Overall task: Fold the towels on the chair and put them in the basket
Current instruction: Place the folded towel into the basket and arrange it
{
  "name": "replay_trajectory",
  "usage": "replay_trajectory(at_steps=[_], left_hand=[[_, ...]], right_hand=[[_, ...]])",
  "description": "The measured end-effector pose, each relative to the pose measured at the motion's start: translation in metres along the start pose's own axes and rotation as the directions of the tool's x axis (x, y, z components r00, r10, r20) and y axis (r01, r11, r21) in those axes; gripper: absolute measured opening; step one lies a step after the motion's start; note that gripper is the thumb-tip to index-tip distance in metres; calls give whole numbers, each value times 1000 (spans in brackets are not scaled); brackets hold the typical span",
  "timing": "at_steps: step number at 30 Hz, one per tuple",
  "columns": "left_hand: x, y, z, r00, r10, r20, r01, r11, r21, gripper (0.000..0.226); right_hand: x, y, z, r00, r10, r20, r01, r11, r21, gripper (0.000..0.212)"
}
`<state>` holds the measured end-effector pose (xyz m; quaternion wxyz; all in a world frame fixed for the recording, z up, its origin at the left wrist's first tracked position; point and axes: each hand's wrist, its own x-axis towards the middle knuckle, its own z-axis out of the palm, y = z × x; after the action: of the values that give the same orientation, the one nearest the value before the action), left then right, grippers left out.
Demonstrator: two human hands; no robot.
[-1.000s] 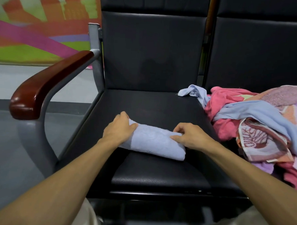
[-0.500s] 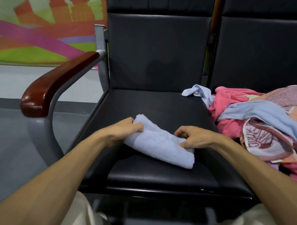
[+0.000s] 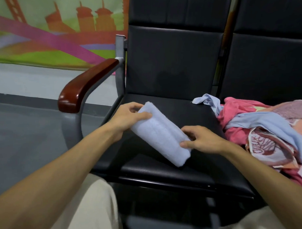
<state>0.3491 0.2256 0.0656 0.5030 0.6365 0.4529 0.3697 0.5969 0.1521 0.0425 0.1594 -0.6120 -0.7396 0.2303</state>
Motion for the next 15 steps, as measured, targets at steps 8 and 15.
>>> replay_trajectory(at_steps=[8, 15], left_hand=[[-38, -6, -93, 869, -12, -494, 47, 997, 59, 23], [-147, -40, -209, 827, -229, -514, 187, 973, -133, 21]], right_hand=[[34, -128, 15, 972, -235, -24, 226, 957, -182, 25], [64, -232, 100, 953, -259, 153, 256, 966, 41, 17]])
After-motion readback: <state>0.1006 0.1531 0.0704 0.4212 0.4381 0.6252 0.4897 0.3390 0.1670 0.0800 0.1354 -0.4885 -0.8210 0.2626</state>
